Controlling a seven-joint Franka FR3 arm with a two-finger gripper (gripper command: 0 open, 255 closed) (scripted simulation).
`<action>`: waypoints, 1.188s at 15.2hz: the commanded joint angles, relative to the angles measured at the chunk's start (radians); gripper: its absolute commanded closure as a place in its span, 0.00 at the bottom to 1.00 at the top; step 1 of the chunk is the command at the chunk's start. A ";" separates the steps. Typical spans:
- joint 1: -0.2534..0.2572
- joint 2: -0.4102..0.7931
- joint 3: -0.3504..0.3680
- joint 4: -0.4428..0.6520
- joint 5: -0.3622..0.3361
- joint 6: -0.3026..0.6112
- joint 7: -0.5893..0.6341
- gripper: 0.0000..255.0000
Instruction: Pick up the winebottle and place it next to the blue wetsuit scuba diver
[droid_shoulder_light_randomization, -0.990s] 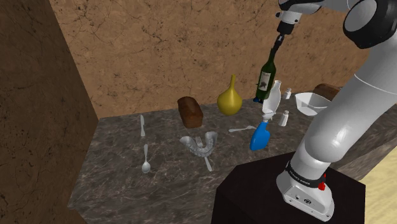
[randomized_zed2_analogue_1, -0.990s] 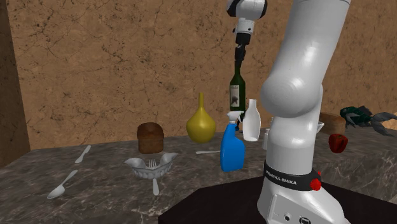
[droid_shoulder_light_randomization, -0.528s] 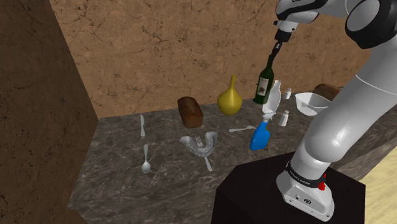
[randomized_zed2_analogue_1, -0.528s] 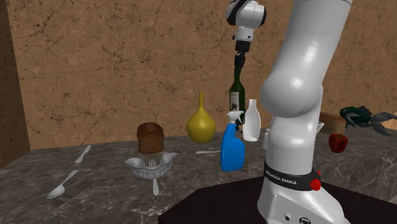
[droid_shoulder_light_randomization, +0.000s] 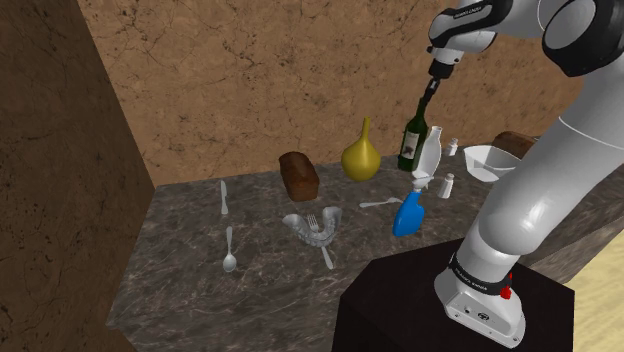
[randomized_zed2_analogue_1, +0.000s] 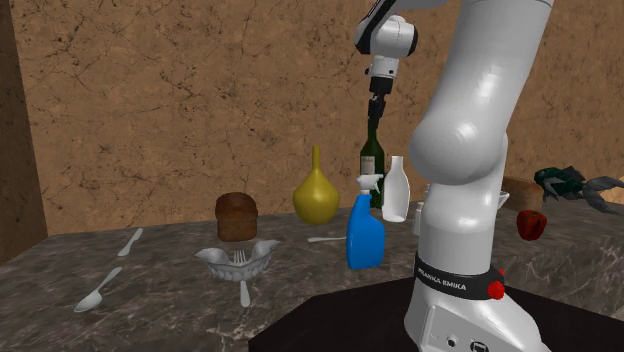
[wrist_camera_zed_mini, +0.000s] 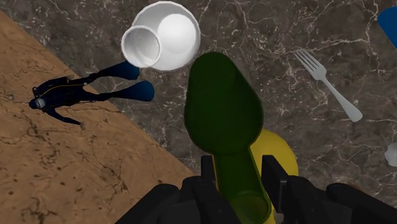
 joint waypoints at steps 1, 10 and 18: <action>0.000 0.002 -0.002 -0.024 0.002 0.027 -0.003 1.00; 0.002 0.034 -0.022 -0.121 0.029 0.145 -0.033 1.00; 0.002 0.038 -0.024 -0.129 0.033 0.156 -0.037 1.00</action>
